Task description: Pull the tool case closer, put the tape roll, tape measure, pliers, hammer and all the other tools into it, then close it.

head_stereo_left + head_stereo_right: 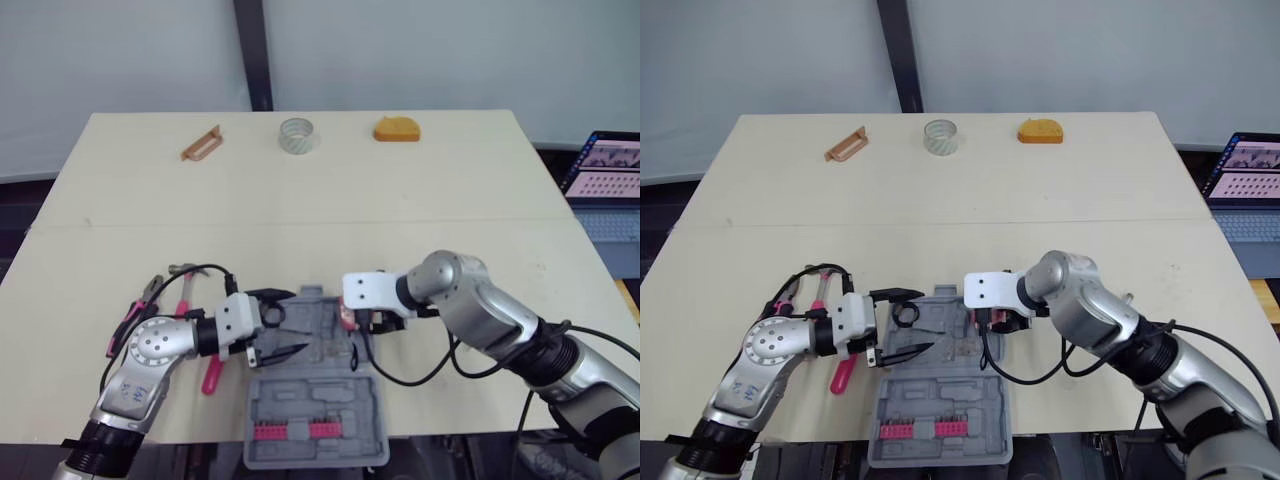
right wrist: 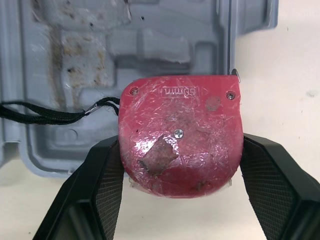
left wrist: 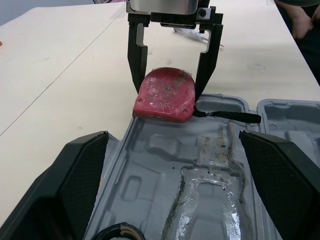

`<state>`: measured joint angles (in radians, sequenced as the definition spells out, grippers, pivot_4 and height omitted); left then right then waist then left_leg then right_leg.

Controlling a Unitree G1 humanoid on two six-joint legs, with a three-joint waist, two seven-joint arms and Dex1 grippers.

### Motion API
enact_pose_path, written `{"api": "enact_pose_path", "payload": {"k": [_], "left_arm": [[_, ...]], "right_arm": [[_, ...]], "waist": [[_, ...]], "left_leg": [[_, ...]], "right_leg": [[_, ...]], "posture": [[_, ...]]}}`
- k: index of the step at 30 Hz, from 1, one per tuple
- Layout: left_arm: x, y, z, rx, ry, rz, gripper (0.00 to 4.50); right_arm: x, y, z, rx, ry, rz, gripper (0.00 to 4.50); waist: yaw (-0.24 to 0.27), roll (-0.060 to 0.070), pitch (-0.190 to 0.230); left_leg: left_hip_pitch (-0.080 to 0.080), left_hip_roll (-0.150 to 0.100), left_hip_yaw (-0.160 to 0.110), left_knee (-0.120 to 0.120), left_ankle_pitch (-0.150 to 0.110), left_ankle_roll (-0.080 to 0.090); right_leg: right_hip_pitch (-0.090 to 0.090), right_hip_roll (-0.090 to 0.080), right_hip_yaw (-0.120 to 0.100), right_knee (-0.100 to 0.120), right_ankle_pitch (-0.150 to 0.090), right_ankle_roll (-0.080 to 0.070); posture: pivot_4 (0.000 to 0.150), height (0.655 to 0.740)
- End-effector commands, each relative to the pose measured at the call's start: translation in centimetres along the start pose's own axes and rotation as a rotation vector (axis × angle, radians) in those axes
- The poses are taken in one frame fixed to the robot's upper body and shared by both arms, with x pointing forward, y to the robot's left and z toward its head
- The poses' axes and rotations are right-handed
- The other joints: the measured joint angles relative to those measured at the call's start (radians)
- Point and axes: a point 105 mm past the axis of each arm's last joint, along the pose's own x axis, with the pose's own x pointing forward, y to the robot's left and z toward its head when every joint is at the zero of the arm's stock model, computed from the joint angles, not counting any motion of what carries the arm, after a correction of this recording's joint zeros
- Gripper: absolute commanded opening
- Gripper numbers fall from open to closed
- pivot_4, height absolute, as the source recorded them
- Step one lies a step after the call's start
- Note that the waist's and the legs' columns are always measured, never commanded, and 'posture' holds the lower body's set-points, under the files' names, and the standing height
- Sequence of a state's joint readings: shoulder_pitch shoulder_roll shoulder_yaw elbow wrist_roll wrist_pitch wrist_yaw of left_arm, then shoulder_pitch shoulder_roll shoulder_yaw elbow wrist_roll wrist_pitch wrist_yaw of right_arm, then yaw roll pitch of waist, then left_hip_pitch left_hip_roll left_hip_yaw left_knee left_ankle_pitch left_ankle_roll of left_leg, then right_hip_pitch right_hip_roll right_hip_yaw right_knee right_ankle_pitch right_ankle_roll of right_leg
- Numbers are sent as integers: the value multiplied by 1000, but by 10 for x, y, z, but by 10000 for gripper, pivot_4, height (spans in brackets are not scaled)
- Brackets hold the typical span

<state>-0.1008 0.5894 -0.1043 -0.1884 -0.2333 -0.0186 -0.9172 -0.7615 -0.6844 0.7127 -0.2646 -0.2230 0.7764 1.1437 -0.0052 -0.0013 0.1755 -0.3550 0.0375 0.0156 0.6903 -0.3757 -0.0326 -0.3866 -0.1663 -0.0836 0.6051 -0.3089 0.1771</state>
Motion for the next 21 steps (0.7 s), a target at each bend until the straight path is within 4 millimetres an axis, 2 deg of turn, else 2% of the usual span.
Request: {"api": "enact_pose_path", "payload": {"k": [1, 21], "left_arm": [[0, -2, 9, 33, -26, -5, 45000], [-2, -2, 6, 32, -18, -11, 45000]], "right_arm": [[1, -1, 7, -51, -11, -18, 29143], [13, -1, 8, -73, -8, -29, 29143]], "waist": [[0, 0, 0], [-1, 0, 0]], "left_leg": [[0, 0, 0, 0, 0, 0], [0, 0, 0, 0, 0, 0]], "right_leg": [[0, 0, 0, 0, 0, 0], [-1, 0, 0, 0, 0, 0]], "posture": [[1500, 7400], [1500, 7400]]}}
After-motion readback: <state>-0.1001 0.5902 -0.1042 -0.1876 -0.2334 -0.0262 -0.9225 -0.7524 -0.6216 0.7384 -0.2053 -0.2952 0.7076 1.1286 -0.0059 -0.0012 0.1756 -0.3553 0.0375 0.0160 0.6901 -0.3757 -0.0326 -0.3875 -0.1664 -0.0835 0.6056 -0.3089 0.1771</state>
